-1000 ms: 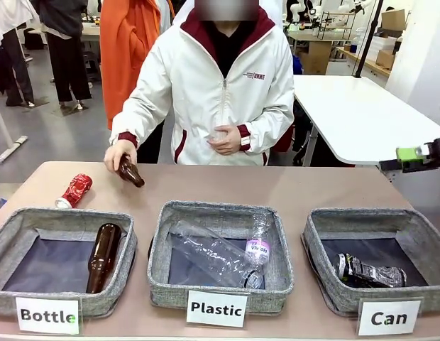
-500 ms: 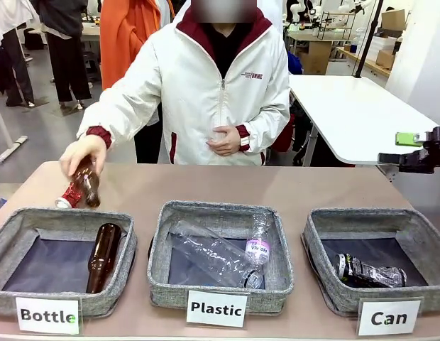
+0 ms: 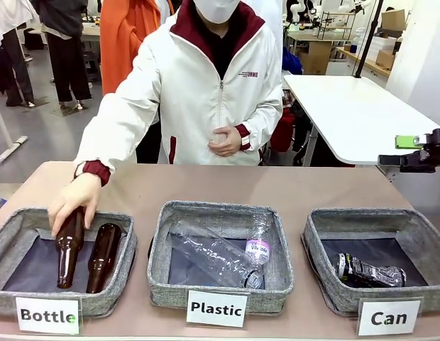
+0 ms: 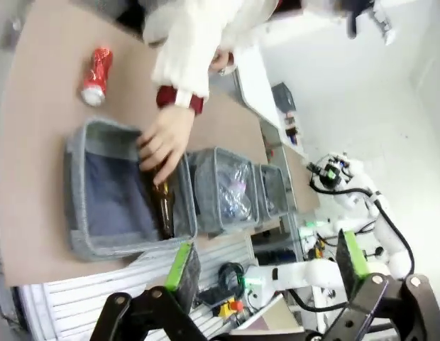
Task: Sort the can waste into the basket.
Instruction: Pick up the can waste from the table and place it in the right Fabric basket.
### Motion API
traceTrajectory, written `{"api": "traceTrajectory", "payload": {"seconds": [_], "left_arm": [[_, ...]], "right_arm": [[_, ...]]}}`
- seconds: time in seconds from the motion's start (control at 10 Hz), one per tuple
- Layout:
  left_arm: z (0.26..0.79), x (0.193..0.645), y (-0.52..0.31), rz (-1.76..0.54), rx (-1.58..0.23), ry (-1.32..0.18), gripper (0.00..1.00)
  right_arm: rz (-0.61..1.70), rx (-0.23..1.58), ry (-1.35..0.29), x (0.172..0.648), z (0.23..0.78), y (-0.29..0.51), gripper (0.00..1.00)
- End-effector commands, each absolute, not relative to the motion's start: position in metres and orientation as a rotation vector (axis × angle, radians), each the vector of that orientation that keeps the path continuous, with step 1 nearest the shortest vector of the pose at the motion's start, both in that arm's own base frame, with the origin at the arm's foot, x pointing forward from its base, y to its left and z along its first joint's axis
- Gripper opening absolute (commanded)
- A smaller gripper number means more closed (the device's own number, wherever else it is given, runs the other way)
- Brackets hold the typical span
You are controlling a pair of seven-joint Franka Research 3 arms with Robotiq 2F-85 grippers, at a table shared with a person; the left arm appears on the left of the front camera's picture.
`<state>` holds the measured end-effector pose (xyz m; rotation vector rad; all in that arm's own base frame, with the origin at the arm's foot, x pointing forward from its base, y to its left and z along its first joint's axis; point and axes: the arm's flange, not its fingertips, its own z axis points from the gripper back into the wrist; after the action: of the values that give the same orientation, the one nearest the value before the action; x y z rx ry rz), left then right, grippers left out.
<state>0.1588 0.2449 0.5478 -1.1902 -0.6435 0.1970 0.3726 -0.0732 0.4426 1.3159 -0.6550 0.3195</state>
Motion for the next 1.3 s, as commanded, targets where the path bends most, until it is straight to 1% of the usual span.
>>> {"api": "traceTrajectory", "payload": {"seconds": [0.0,0.1,0.3,0.4,0.6,0.7,0.8,1.0,1.1,1.2], "left_arm": [[0.553,0.157,0.256,0.222,-1.163,-0.663,1.00],[0.551,0.155,0.259,0.237,-1.144,-0.651,1.00],[0.547,0.169,0.257,0.244,-1.157,-0.621,1.00],[0.544,0.174,0.254,0.278,-1.159,-0.639,1.00],[0.546,0.177,0.245,0.214,-1.166,-0.598,1.00],[0.541,0.184,0.228,0.198,-1.138,-0.602,1.00],[0.533,0.195,0.203,0.133,-1.152,-0.554,1.00],[0.502,0.225,0.140,-0.003,-1.110,-0.389,1.00],[0.485,0.232,0.112,-0.054,-1.083,-0.299,1.00],[0.472,0.231,0.097,-0.067,-1.037,-0.265,1.00]], "right_arm": [[0.341,1.317,-0.658,0.371,0.445,-0.076,1.00],[0.341,1.317,-0.658,0.371,0.445,-0.076,1.00],[0.341,1.317,-0.658,0.371,0.445,-0.076,1.00],[0.341,1.317,-0.658,0.371,0.445,-0.076,1.00],[0.341,1.317,-0.658,0.371,0.445,-0.076,1.00],[0.341,1.317,-0.658,0.371,0.445,-0.076,1.00],[0.341,1.317,-0.658,0.371,0.445,-0.076,1.00],[0.341,1.317,-0.658,0.371,0.445,-0.076,1.00],[0.341,1.317,-0.658,0.371,0.445,-0.076,1.00],[0.341,1.317,-0.658,0.371,0.445,-0.076,1.00]]}}
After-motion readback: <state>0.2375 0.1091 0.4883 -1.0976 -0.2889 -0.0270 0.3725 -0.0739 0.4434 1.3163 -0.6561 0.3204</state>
